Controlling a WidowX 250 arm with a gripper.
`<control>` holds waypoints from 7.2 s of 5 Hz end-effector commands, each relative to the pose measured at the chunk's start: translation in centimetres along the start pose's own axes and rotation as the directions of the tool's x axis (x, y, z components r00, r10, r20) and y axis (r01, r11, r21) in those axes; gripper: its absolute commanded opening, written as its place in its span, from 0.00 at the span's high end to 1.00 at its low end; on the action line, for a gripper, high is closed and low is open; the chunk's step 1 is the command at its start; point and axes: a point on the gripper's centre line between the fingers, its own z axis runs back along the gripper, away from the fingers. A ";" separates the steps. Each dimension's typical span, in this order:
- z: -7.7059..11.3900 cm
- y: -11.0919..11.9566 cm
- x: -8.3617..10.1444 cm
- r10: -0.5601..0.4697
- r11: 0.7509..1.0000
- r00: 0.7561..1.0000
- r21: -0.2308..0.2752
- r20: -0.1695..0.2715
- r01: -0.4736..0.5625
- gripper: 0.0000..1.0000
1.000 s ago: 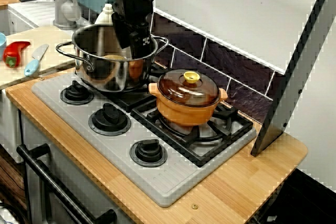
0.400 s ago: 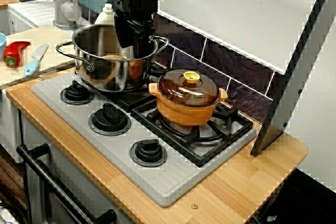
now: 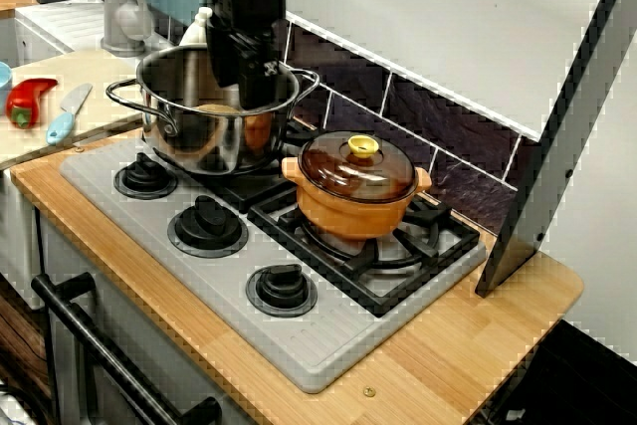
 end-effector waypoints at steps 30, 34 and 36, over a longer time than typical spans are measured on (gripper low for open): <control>3.0 5.4 -1.8 0.056 0.996 0.998 0.061 0.029 -0.058 0.00; 2.2 5.6 -0.9 -0.489 0.862 0.870 -0.114 0.067 0.494 0.00; 2.0 6.4 -1.2 -0.603 0.780 0.792 -0.140 0.095 0.610 0.00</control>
